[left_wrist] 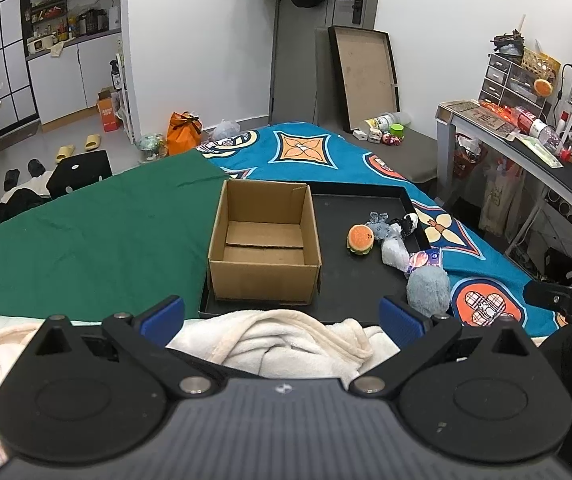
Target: Organize soft objects
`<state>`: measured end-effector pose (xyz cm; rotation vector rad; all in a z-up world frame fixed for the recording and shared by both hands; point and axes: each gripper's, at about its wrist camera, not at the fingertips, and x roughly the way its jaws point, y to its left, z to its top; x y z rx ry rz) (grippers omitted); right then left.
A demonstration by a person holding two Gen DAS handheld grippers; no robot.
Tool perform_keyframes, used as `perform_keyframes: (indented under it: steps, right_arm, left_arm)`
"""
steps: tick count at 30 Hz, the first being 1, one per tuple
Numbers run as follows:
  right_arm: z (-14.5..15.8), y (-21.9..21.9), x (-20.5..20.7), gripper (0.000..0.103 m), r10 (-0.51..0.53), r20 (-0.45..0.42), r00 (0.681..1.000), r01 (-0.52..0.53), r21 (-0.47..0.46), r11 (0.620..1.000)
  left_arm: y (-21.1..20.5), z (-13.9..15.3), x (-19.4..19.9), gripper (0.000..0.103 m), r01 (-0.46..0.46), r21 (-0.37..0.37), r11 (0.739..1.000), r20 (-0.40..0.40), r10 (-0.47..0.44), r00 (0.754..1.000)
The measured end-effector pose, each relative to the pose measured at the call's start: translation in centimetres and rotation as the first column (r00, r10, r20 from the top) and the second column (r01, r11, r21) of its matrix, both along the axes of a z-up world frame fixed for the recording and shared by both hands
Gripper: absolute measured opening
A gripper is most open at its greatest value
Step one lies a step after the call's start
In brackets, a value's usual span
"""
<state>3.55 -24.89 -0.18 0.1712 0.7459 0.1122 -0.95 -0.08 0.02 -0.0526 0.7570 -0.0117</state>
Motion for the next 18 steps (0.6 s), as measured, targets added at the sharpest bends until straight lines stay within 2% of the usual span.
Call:
perform_keyframes:
  steps: [18]
  right_arm:
    - [0.06,-0.03,-0.66,0.103,-0.010,-0.002,1.000,0.010,-0.018,1.000]
  left_arm:
    - [-0.18,-0.07,-0.56,0.103,0.006,0.012,1.000,0.000,-0.006,1.000]
